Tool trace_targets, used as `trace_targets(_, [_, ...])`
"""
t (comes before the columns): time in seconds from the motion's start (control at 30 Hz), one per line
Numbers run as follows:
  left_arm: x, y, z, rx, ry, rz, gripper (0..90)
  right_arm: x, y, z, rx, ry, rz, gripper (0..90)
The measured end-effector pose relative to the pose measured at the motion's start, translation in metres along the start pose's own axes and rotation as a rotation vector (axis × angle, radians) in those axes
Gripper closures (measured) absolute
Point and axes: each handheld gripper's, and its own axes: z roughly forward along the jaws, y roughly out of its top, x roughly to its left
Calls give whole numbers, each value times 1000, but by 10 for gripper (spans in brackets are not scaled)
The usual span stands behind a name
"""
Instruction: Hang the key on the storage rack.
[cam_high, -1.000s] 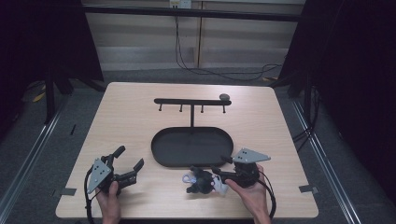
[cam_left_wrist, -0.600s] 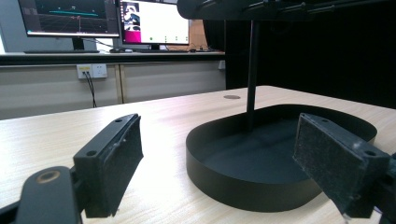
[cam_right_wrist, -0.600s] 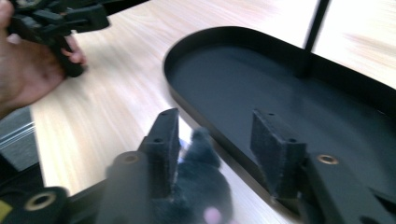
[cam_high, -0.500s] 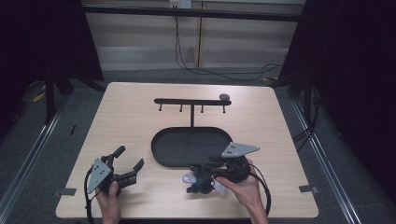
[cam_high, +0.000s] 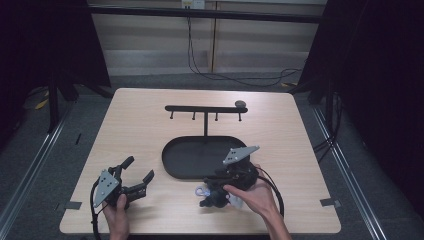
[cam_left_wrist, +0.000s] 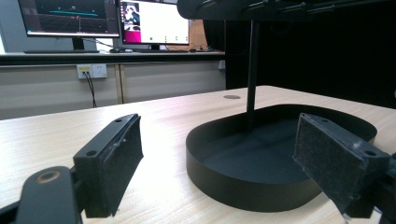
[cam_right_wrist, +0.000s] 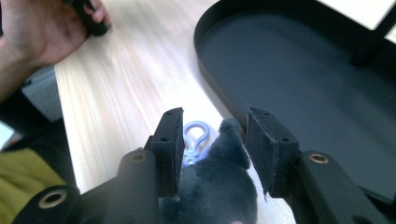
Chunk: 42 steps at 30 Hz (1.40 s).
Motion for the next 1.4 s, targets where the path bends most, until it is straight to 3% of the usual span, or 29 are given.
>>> trace_targets(0.07, [0, 0, 0, 0, 0, 1, 153, 1, 5, 2, 38, 18, -20, 587])
trace_targets(0.1, [0, 0, 0, 0, 0, 1, 153, 3, 11, 7, 86, 24, -39, 603])
trace_targets(0.2, [0, 0, 0, 0, 0, 1, 153, 3, 15, 9, 106, 30, -42, 624])
trace_targets(0.3, [0, 0, 0, 0, 0, 1, 153, 1, 24, 20, 199, 47, -34, 650])
trace_targets(0.47, [0, 0, 0, 0, 0, 0, 153, -2, 31, 28, 263, 85, -47, 686])
trace_targets(0.6, [0, 0, 0, 0, 0, 0, 153, -2, 38, 42, 394, 112, -38, 727])
trace_targets(0.77, [0, 0, 0, 0, 0, 1, 153, -2, 40, 56, 461, 146, -48, 736])
trace_targets(0.8, [0, 0, 0, 0, 0, 0, 153, -2, 42, 63, 503, 151, -68, 740])
trace_targets(0.87, [0, 0, 0, 0, 0, 0, 153, -2, 43, 65, 517, 152, -68, 741])
trace_targets(0.97, [0, 0, 0, 0, 0, 0, 153, 0, 47, 75, 579, 156, -81, 736])
trace_targets(1.4, [0, 0, 0, 0, 0, 0, 153, -4, 49, 97, 688, 135, -111, 701])
